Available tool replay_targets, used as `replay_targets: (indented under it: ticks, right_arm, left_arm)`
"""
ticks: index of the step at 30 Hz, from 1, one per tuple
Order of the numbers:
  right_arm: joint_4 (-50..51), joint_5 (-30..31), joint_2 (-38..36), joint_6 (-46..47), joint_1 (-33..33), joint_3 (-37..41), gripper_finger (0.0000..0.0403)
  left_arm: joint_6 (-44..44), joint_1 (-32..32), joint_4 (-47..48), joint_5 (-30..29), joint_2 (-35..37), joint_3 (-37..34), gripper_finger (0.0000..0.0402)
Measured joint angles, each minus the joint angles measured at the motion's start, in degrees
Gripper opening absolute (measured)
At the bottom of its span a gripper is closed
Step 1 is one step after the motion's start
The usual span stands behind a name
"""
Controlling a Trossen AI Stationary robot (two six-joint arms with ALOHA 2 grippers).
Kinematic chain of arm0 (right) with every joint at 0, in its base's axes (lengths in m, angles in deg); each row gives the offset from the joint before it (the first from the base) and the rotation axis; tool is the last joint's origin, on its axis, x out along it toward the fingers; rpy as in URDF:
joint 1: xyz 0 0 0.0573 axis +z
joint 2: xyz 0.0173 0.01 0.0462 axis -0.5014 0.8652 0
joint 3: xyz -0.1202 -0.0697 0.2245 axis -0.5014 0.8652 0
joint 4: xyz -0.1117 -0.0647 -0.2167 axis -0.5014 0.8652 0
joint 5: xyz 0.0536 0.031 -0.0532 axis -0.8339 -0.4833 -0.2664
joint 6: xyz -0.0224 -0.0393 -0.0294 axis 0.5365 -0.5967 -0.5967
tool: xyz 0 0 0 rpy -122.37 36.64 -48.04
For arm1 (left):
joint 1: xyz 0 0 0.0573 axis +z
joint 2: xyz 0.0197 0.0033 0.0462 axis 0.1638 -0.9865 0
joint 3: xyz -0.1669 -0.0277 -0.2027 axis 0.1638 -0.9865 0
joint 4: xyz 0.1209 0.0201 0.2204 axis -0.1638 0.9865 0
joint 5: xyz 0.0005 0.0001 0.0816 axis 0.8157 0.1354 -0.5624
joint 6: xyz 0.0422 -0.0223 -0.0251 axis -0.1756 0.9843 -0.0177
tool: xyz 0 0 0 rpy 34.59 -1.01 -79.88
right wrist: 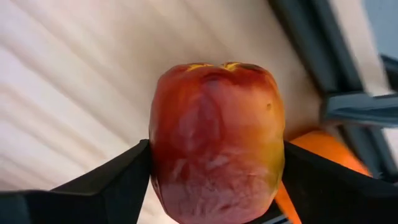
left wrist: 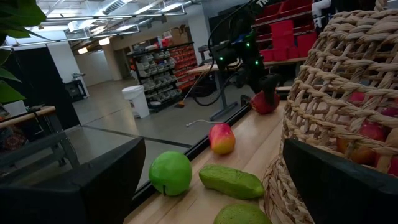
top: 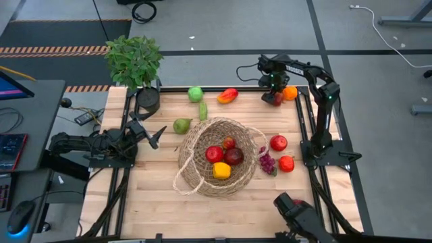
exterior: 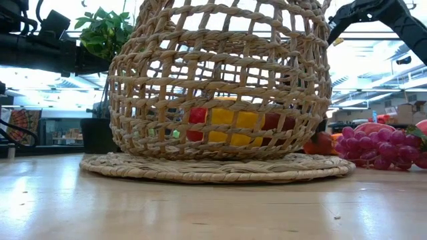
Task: Build produce basket
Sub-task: Put the top red apple into the woven basket
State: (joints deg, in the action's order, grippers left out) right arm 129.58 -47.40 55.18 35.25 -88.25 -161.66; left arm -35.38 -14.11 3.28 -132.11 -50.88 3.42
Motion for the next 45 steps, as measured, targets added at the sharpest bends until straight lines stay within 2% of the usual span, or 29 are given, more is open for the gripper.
replay_targets:
  ticks: [4, 10, 17, 24, 34, 45]
  right_arm:
    - [1.7, -3.0, -0.5, 2.2, 1.4, 0.0, 0.0330]
    - [2.1, -11.6, -4.6, 8.7, 4.1, 0.0, 0.0329]
    - [2.0, -24.0, -15.3, 18.1, 7.8, 0.0, 0.0329]
    - [-4.2, -31.2, -27.0, 32.6, 12.4, 0.0, 0.0331]
    - [-25.3, -32.7, -38.7, 57.1, 21.6, 0.0, 0.0331]
    - [-51.8, -32.9, -41.4, 69.1, 36.0, 0.0, 0.0332]
  left_arm:
    - [0.0, 0.0, 0.0, 0.0, 0.0, 0.0, 0.0388]
    - [0.0, 0.0, 0.0, 0.0, 0.0, 0.0, 0.0388]
    - [0.0, 0.0, 0.0, 0.0, 0.0, 0.0, 0.0388]
    - [0.0, 0.0, 0.0, 0.0, 0.0, 0.0, 0.0388]
    - [0.0, 0.0, 0.0, 0.0, 0.0, 0.0, 0.0388]
    - [0.0, 0.0, 0.0, 0.0, 0.0, 0.0, 0.0388]
